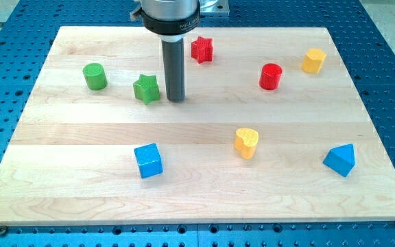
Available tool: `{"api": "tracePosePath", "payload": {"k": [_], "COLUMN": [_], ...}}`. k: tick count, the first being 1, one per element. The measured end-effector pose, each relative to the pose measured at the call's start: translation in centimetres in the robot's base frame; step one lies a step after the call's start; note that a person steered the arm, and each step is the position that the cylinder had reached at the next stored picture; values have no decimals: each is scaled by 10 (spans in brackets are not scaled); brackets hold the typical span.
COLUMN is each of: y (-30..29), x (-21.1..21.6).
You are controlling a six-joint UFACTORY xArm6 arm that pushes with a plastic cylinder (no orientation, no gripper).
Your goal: Place the green star and cube in a vertical line
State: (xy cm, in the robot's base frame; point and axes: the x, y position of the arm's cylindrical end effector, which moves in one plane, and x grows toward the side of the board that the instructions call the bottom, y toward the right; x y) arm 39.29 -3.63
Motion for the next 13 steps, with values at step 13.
{"api": "tracePosePath", "payload": {"k": [13], "y": [-114], "x": [135]}}
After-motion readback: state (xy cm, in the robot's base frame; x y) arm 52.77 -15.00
